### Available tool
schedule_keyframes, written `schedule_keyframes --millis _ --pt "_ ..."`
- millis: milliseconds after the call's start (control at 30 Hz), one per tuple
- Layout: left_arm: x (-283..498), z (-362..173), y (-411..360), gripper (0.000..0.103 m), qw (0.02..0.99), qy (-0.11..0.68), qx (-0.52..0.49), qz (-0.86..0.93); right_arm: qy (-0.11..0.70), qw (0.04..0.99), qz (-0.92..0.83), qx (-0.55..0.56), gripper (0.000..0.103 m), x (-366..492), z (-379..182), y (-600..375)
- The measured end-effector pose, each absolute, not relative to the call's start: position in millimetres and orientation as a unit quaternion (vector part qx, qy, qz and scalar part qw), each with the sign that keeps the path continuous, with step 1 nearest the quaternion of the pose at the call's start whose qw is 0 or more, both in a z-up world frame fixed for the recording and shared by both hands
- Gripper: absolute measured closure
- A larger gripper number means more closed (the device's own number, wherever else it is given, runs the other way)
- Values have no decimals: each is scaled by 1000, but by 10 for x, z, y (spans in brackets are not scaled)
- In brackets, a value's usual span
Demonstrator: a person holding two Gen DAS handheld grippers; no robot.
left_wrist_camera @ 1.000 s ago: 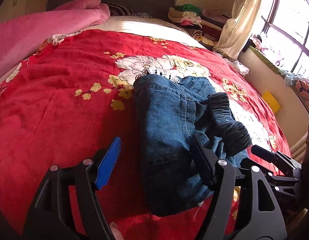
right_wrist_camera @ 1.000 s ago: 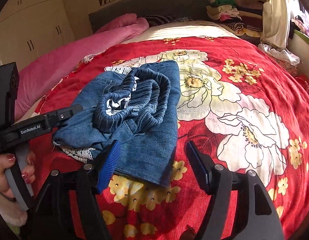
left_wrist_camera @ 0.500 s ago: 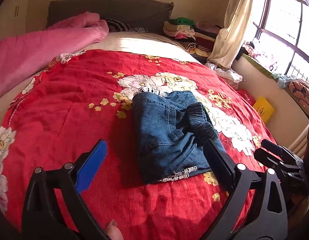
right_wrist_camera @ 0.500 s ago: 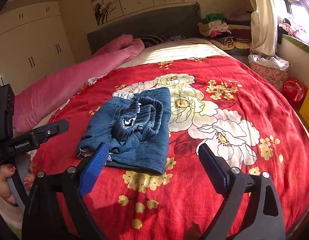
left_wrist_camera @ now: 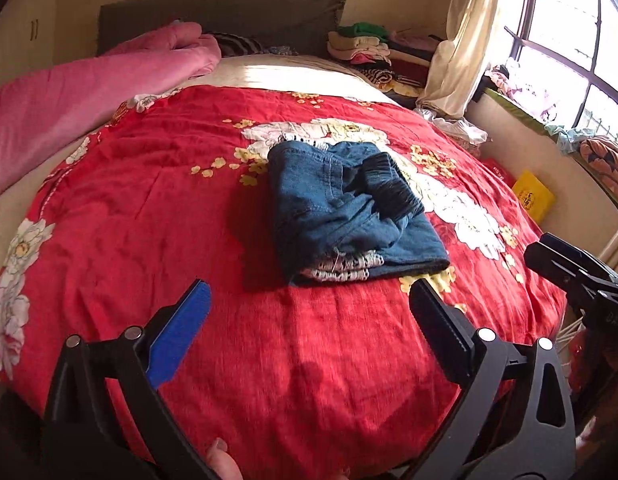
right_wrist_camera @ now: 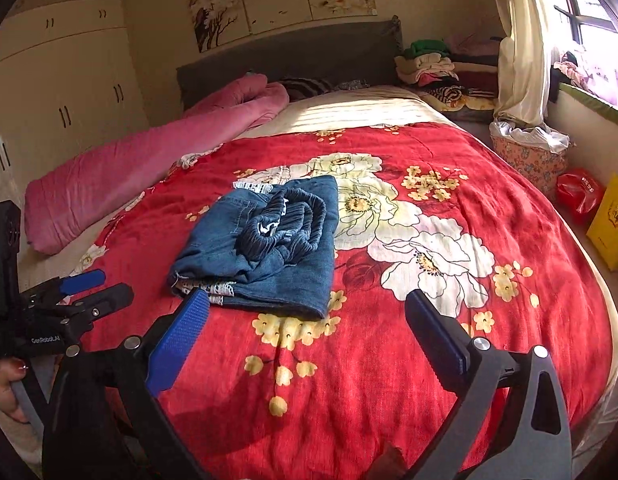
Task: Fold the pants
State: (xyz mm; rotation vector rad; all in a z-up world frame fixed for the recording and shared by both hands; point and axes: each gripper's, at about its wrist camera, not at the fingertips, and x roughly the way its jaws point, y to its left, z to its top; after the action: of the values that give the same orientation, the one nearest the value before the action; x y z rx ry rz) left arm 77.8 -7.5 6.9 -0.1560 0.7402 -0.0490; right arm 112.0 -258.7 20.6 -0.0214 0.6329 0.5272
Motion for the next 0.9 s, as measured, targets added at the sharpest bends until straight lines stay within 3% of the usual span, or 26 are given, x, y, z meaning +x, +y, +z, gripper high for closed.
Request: schedule_keyframes --millis 900 --pt "561 -317 -95 10 916 393 -76 -8 353 901 253 -16 5 974 -189 -2613"
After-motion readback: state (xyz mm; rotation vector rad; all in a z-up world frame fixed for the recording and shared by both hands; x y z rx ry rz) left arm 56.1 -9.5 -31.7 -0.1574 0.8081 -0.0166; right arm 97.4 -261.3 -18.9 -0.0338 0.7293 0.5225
